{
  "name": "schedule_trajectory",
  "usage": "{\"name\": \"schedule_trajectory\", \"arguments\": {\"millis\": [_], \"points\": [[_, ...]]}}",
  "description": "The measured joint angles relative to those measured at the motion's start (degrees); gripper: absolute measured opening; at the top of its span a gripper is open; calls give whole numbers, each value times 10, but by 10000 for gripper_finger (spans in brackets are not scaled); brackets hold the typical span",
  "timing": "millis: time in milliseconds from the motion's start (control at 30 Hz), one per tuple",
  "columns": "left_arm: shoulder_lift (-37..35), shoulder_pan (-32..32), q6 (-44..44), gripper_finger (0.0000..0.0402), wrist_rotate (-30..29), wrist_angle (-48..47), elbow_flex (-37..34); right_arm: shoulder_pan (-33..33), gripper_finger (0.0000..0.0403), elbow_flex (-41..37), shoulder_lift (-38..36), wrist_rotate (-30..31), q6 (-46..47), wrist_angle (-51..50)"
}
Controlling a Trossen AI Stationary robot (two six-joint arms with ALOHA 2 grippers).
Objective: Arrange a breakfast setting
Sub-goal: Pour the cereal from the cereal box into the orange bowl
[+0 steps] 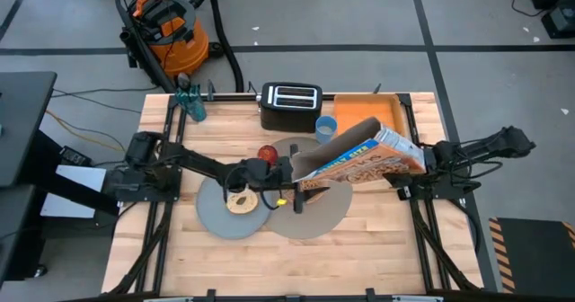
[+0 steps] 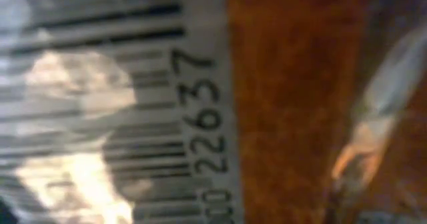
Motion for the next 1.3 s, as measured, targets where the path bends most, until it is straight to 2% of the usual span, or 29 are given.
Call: {"name": "schedule_trajectory", "arguments": {"millis": [200,367,500,633,933,1000,1133,1300], "points": [[20,14,1,315,26,6,60,8,213,0,92,-4,-11,114],[20,19,1,301,51,39,75,7,213,7,148,2,-10,140],[20,19,0,265,58,48,79,7,219,23,182,10,-6,144],[12,18,-2,197,59,29,79,8,238,36,208,21,9,137],[-83,14,-2,20,59,-174,79,7,319,55,200,32,12,-4],[-116,11,0,12,51,-252,79,8,331,63,193,37,10,-49],[-177,-2,-3,21,48,-390,77,15,342,85,171,70,9,-145],[-237,-27,-28,14,44,-519,78,34,343,123,143,91,8,-271]]}}
